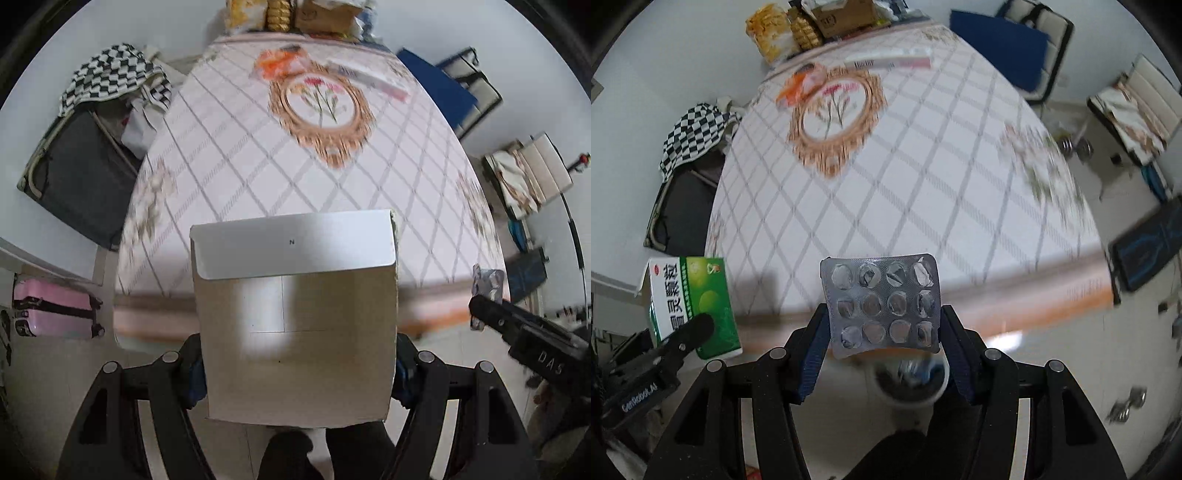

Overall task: Collect trash
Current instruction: 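Carry the medicine box and pill blister down to the bin and release both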

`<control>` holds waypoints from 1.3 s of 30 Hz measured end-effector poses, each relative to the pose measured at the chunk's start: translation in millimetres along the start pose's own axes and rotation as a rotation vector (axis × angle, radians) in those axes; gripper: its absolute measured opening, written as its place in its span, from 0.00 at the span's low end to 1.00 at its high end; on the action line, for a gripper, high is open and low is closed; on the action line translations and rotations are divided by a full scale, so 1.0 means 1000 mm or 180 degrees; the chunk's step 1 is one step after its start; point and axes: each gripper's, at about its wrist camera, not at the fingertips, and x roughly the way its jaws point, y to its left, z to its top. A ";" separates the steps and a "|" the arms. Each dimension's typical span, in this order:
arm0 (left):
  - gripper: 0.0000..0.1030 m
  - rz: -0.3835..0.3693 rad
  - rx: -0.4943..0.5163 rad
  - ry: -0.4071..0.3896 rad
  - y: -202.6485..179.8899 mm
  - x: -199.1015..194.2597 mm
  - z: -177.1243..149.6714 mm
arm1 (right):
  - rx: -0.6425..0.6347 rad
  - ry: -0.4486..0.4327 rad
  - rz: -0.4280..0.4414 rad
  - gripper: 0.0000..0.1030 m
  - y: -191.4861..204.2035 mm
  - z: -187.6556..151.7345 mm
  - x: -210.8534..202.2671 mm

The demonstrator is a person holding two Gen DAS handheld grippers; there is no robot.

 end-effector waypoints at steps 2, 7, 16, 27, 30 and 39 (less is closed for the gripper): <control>0.70 -0.0070 0.0038 0.0085 -0.002 0.002 -0.021 | 0.0058 0.0081 0.0018 0.58 -0.005 -0.027 -0.002; 0.70 -0.0179 0.0017 0.0301 -0.005 0.016 -0.070 | 0.0181 0.0297 0.0025 0.58 -0.028 -0.093 0.003; 0.70 -0.0327 -0.0209 0.0990 -0.003 0.138 -0.152 | 0.0472 0.0931 0.0030 0.59 -0.089 -0.193 0.103; 0.74 -0.0657 -0.0657 0.1602 0.013 0.382 -0.200 | 0.0728 0.1420 0.0302 0.62 -0.163 -0.261 0.338; 0.86 -0.0587 -0.0673 0.1639 0.017 0.420 -0.210 | 0.0722 0.1526 0.0365 0.63 -0.170 -0.269 0.392; 1.00 -0.0334 -0.0710 0.1540 0.037 0.431 -0.233 | 0.0584 0.1656 0.0551 0.92 -0.173 -0.285 0.472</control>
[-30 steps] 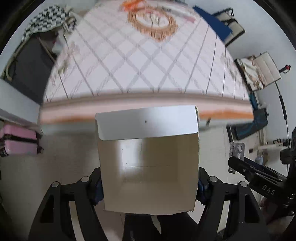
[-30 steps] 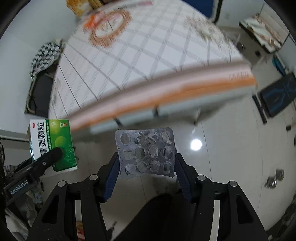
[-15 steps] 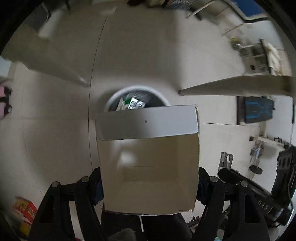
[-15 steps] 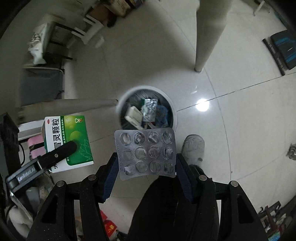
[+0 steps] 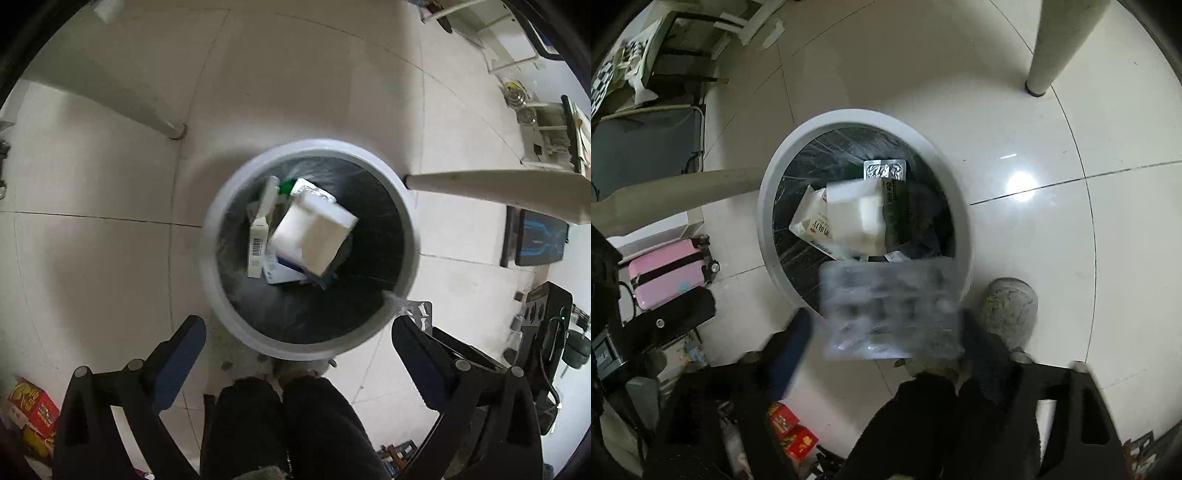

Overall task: Collect trash
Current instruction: 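Carry the medicine box and pill blister down to the bin and release both, then raise both tools from the bin back over the table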

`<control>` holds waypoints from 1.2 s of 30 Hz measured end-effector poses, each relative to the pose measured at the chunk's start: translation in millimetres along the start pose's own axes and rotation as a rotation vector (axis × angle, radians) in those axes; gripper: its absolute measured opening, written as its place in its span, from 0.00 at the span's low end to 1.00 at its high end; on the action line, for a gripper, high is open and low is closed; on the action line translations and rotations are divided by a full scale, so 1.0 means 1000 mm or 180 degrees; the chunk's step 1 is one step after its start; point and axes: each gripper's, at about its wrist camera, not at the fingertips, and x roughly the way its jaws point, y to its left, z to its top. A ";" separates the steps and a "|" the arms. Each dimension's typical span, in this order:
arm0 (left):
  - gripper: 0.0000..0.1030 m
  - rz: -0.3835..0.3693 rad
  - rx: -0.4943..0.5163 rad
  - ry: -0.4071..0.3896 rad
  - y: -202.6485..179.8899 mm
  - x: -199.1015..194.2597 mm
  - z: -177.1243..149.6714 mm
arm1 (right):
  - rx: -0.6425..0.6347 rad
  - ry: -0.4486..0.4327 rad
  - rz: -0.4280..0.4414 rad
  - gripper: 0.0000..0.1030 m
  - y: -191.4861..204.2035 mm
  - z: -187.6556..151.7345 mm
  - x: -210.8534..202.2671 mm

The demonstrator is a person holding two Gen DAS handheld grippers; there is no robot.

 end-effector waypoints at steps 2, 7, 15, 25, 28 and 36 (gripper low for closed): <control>1.00 0.0120 0.0001 -0.0081 0.003 -0.010 -0.004 | -0.0053 0.0009 0.0015 0.98 0.004 -0.001 0.002; 1.00 0.0417 0.0023 -0.0238 0.008 -0.035 -0.019 | -0.0201 -0.0035 -0.0019 0.98 0.018 -0.008 -0.013; 1.00 0.0838 0.0170 -0.0377 -0.002 -0.072 -0.049 | -0.0578 -0.0414 -0.0997 0.98 0.046 -0.033 -0.065; 1.00 0.0867 0.0286 -0.0457 -0.030 -0.133 -0.082 | -0.0626 -0.0633 -0.1260 0.98 0.080 -0.071 -0.149; 1.00 0.0853 0.0312 -0.0486 -0.039 -0.162 -0.096 | -0.0639 -0.0676 -0.1271 0.98 0.094 -0.084 -0.179; 1.00 0.0699 0.0366 -0.0595 -0.060 -0.260 -0.133 | -0.0721 -0.0801 -0.1253 0.98 0.144 -0.129 -0.287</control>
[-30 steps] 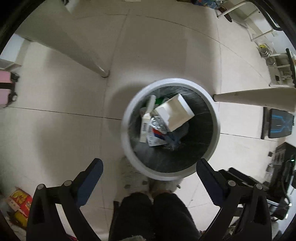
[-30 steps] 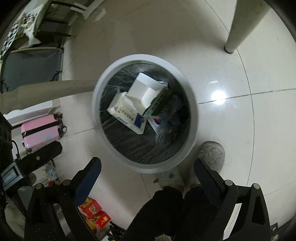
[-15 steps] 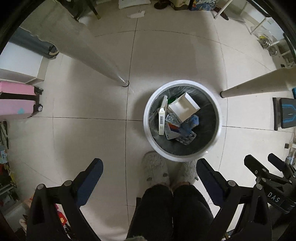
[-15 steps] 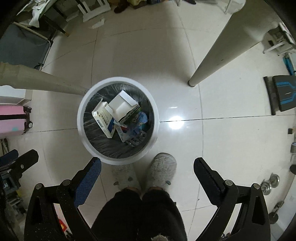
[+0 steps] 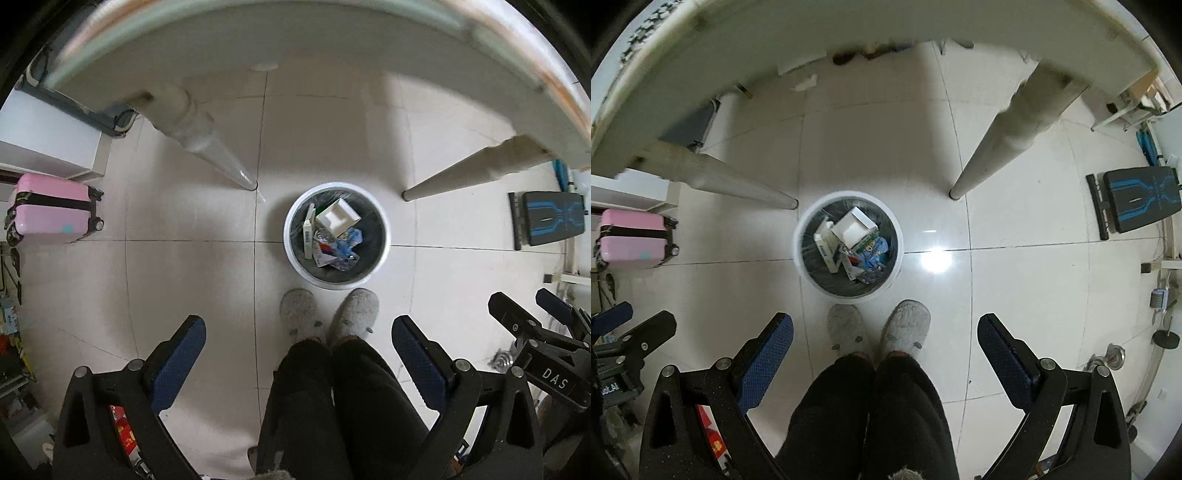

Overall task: Collect trash
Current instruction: 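Raise both tools from the bin back over the table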

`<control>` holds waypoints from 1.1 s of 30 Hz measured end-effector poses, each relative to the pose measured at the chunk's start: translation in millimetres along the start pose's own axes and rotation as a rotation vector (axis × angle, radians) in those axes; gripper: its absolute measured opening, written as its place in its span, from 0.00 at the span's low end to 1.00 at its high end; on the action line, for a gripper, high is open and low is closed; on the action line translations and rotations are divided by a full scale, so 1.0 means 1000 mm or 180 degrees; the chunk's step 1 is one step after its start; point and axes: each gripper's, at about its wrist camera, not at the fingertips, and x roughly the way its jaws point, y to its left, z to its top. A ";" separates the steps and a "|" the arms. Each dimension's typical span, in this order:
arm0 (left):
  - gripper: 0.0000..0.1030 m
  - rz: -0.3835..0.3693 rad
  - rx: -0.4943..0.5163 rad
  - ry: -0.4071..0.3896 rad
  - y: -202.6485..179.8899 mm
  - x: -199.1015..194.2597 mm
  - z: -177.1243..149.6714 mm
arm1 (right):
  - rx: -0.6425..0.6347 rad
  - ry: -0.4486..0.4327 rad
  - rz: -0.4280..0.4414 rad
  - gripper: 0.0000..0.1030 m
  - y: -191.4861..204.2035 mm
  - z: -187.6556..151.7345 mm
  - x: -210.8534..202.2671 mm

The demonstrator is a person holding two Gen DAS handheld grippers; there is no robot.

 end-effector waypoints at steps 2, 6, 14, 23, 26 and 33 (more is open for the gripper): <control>1.00 -0.0022 0.0021 -0.0034 0.001 -0.023 -0.002 | -0.0014 -0.0032 0.0000 0.98 0.004 -0.003 -0.033; 1.00 -0.0076 0.0032 -0.0135 0.006 -0.073 -0.003 | 0.0005 -0.0093 0.0030 0.98 0.011 -0.008 -0.095; 1.00 -0.0112 -0.0045 -0.0695 0.014 -0.156 0.041 | 0.0295 -0.0326 0.0355 0.98 0.020 0.018 -0.201; 1.00 0.0107 -0.0181 -0.1235 0.011 -0.213 0.166 | 0.0045 -0.0683 0.0219 0.98 0.021 0.162 -0.261; 1.00 0.0193 -0.0341 -0.1241 0.012 -0.213 0.216 | -0.0132 -0.0743 0.0072 0.98 0.019 0.235 -0.269; 1.00 0.0275 -0.0992 -0.1010 0.014 -0.193 0.383 | -0.0604 -0.0703 -0.0226 0.98 0.024 0.466 -0.247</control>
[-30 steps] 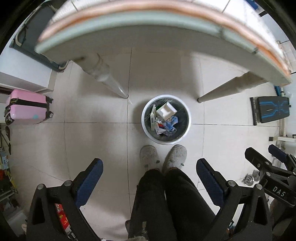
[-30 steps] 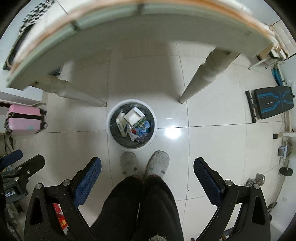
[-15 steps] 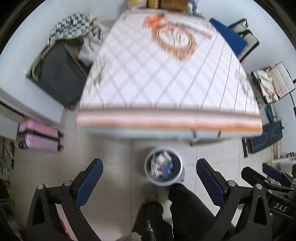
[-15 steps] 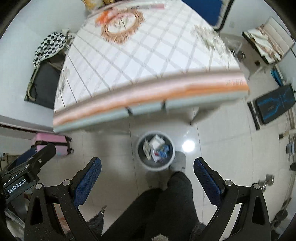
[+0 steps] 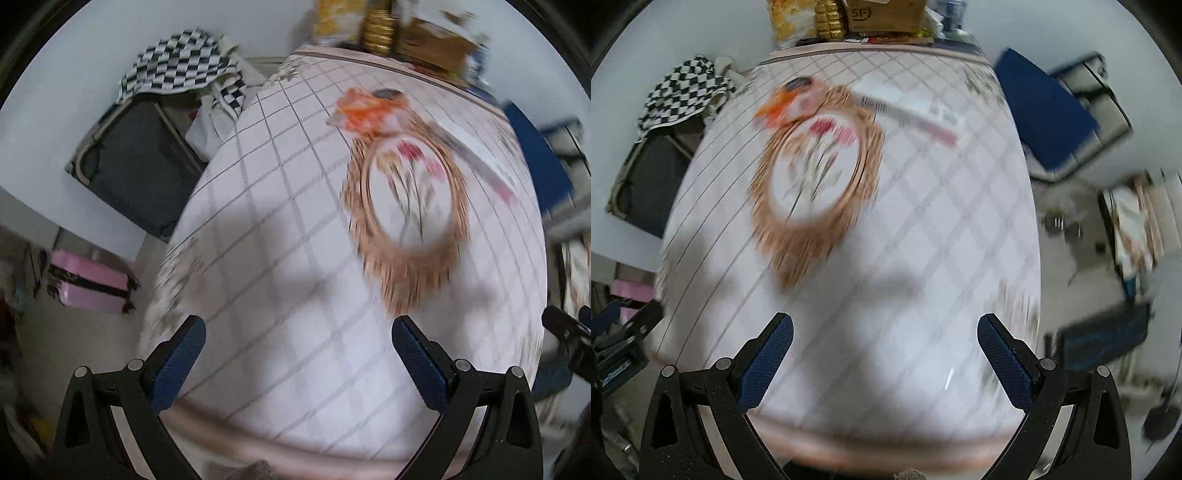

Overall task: Collect trash
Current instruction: 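Raise both tools from the bin back over the table, then grasp the orange snack wrapper with the left tool while the right tool grasps the Doctor toothpaste box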

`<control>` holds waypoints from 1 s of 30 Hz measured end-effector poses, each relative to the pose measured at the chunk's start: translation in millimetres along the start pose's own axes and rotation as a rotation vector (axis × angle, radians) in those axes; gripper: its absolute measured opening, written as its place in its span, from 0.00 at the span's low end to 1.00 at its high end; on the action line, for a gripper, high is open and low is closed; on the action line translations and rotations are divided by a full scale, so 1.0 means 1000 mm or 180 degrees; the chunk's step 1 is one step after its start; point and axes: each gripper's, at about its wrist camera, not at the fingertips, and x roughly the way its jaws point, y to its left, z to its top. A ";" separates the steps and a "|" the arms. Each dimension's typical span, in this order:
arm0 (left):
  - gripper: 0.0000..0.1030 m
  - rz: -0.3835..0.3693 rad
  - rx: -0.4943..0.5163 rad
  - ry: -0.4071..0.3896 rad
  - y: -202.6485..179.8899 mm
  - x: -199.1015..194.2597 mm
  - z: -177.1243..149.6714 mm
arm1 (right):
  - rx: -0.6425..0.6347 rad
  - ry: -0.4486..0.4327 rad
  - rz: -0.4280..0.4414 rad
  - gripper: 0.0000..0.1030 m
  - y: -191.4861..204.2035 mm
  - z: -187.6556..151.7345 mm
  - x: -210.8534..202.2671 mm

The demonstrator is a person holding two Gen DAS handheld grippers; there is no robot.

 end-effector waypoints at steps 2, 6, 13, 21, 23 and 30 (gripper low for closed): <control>1.00 -0.0017 -0.0163 0.0088 -0.012 0.018 0.032 | -0.0073 0.0033 -0.0074 0.98 -0.007 0.057 0.029; 1.00 -0.0008 -0.0406 0.0115 -0.039 0.065 0.112 | -0.0205 0.0142 -0.0146 0.98 -0.022 0.169 0.096; 0.99 -0.0271 -0.0632 0.0202 -0.058 0.128 0.202 | -0.0460 0.0474 -0.0015 1.00 -0.023 0.256 0.198; 0.76 -0.0725 -0.1241 0.0517 -0.068 0.184 0.238 | -0.0233 0.0398 0.0019 0.66 -0.038 0.292 0.225; 0.57 -0.0686 -0.1191 0.0530 -0.074 0.191 0.241 | -0.0219 0.0452 0.0080 0.66 -0.043 0.298 0.230; 0.04 -0.0379 -0.0520 0.0219 -0.101 0.158 0.232 | -0.0315 0.0400 0.0110 0.51 -0.047 0.300 0.235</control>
